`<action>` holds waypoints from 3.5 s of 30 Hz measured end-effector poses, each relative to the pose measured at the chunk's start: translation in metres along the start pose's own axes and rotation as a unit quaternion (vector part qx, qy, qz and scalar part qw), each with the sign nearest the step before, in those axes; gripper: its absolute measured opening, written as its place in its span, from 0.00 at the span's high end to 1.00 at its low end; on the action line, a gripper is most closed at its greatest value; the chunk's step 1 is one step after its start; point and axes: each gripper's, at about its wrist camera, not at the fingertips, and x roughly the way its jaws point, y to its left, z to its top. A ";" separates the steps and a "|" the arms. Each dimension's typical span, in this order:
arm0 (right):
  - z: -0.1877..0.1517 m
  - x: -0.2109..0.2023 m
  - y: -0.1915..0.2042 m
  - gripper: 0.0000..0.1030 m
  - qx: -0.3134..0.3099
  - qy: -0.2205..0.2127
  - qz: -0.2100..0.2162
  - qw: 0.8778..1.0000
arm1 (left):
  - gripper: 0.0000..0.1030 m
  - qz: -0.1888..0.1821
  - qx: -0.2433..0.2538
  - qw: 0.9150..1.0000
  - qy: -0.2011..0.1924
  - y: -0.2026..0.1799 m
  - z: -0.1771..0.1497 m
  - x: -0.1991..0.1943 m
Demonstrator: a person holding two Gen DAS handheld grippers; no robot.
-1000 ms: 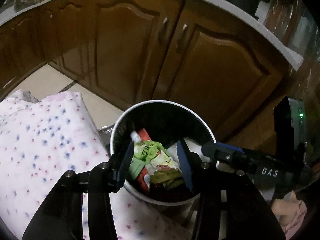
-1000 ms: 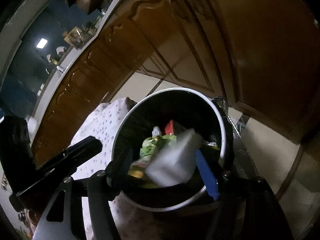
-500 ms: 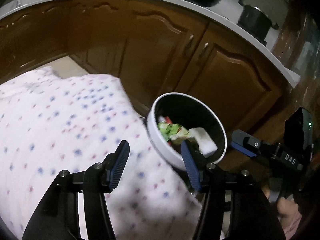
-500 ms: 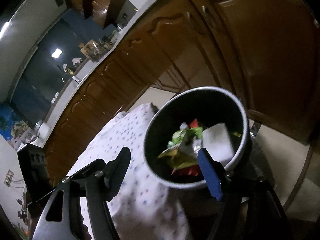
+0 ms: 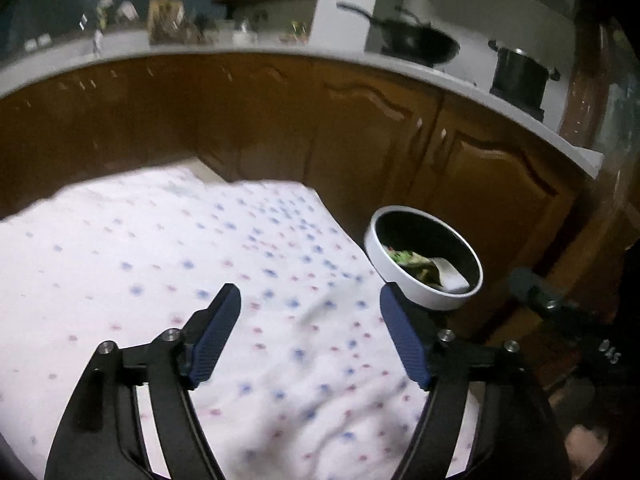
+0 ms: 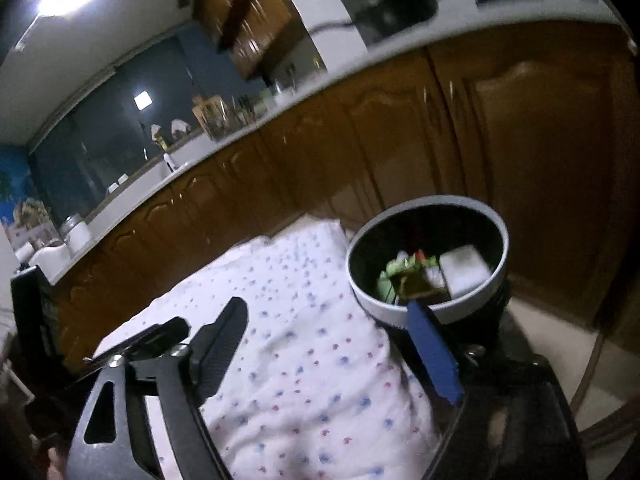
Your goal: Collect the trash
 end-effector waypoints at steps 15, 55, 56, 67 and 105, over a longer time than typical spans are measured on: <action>-0.044 -0.066 0.044 0.00 -0.105 -0.168 -0.020 0.980 | 0.00 0.112 0.016 0.985 -0.129 0.016 -0.048 -0.074; -0.085 -0.057 0.047 0.00 -0.137 -0.156 -0.045 0.977 | 0.00 0.150 0.023 0.976 -0.155 0.018 -0.087 -0.074; -0.085 -0.057 0.047 0.00 -0.136 -0.156 -0.045 0.977 | 0.00 0.151 0.023 0.976 -0.156 0.017 -0.087 -0.074; -0.084 -0.057 0.047 0.00 -0.135 -0.154 -0.043 0.978 | 0.00 0.165 0.014 0.973 -0.163 0.018 -0.091 -0.074; -0.081 -0.050 0.042 0.00 -0.138 -0.145 -0.035 0.979 | 0.00 0.175 0.022 0.971 -0.163 0.022 -0.092 -0.073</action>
